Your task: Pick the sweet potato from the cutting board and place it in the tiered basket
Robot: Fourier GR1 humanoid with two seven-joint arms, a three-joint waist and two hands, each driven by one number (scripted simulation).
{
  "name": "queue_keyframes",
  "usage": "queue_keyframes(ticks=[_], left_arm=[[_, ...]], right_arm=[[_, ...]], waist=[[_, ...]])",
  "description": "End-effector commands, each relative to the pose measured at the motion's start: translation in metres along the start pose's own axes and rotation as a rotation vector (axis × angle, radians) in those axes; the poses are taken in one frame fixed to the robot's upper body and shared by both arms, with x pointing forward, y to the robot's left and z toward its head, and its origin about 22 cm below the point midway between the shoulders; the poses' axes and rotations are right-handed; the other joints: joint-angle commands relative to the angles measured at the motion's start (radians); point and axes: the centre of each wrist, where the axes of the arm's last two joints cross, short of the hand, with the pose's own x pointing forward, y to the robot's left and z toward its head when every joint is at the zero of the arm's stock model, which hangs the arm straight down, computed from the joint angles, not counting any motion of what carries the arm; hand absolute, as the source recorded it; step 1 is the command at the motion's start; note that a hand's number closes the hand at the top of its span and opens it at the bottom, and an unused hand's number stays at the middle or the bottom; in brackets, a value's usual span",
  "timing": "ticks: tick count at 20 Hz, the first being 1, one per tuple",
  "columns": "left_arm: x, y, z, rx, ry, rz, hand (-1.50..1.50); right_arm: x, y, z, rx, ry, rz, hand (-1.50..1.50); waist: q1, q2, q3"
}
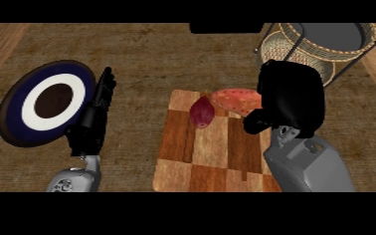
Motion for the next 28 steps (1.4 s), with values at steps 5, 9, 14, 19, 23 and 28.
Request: queue_keyframes(ticks=[5,9,14,19,23,28], left_arm=[[-0.003,0.01,0.006,-0.005,-0.003,0.0,0.0],[0.0,0.007,-0.003,0.001,0.005,-0.001,0.0],[0.001,-0.003,-0.004,-0.012,0.006,-0.007,0.0],[0.014,-0.008,-0.005,-0.003,0.001,-0.002,0.0],[-0.006,-0.001,-0.011,-0.017,-0.011,0.002,0.0],[0.013,-0.001,-0.01,-0.033,0.0,0.01,0.0]], right_arm=[[-0.021,-0.095,0.006,-0.065,0.138,-0.045,1.5],[-0.028,-0.122,0.001,-0.082,0.141,-0.12,1.5],[-0.048,-0.142,-0.023,-0.072,0.123,-0.365,1.5],[-0.035,-0.14,-0.071,-0.105,0.14,-0.302,1.5],[-0.044,-0.131,-0.086,-0.133,0.178,-0.264,1.5],[-0.056,-0.135,-0.107,-0.144,0.202,-0.226,1.5]], waist=[[0.008,0.001,0.0],[0.009,0.003,0.0],[0.015,0.003,0.001],[0.02,0.008,0.001],[0.013,0.009,0.0],[0.015,0.007,0.001]])
